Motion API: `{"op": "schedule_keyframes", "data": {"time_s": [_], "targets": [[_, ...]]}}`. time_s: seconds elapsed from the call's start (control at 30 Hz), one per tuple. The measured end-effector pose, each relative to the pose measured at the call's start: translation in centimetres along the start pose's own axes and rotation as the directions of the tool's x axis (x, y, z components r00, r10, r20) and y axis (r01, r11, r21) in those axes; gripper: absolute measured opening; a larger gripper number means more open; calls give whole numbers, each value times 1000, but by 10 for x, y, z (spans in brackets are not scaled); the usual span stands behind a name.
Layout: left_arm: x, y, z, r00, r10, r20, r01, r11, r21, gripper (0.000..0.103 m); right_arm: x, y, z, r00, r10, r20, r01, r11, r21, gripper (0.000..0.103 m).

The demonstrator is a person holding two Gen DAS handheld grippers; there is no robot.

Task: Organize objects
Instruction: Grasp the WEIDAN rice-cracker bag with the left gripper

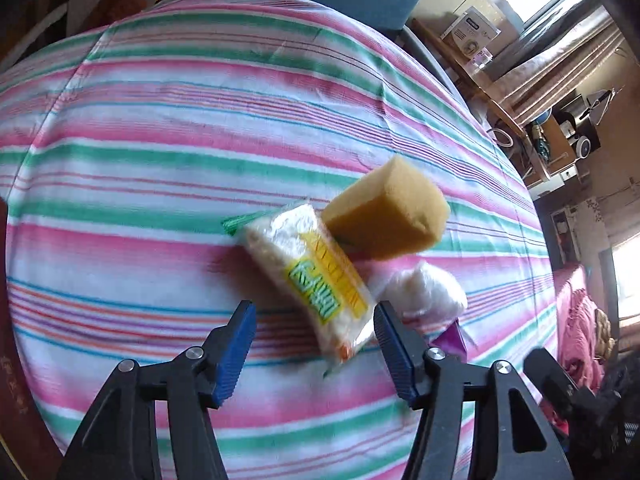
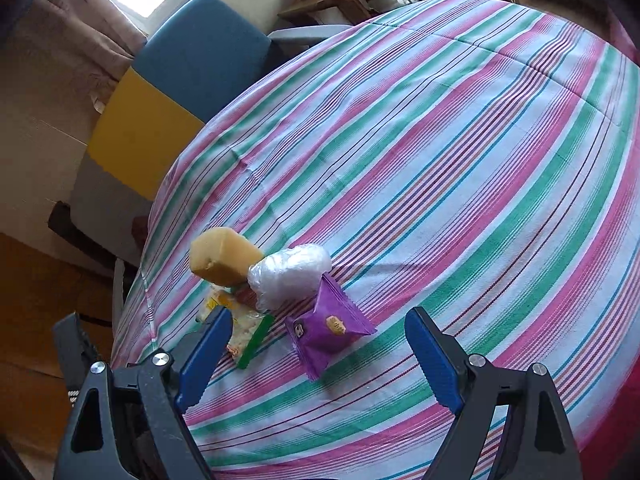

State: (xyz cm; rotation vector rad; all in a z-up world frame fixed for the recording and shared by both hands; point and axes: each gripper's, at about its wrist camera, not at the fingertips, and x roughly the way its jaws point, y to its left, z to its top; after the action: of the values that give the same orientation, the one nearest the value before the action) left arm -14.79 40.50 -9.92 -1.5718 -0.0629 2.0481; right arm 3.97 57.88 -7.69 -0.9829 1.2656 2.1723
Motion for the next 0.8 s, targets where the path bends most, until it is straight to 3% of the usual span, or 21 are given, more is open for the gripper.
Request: {"op": "schedule_keyframes", "data": {"time_s": [0.1, 0.3, 0.43, 0.63, 0.8], "targets": [[6, -9, 7, 998, 54, 46, -54, 998, 10, 74, -2, -4, 1, 1000, 17, -1, -17, 1000, 22, 89], [32, -18, 21, 991, 123, 44, -123, 992, 13, 74, -1, -7, 1, 1000, 27, -13, -27, 999, 34, 89], [34, -25, 15, 985, 163, 51, -168, 980, 111, 73, 1, -11, 2, 1000, 22, -20, -21, 999, 45, 89], [20, -12, -5, 983, 168, 78, -182, 958, 222, 44, 6, -10, 0, 999, 2, -40, -1, 999, 32, 89], [2, 2, -34, 987, 144, 71, -159, 943, 292, 38, 8, -9, -1, 998, -41, -36, 42, 999, 12, 89]]}}
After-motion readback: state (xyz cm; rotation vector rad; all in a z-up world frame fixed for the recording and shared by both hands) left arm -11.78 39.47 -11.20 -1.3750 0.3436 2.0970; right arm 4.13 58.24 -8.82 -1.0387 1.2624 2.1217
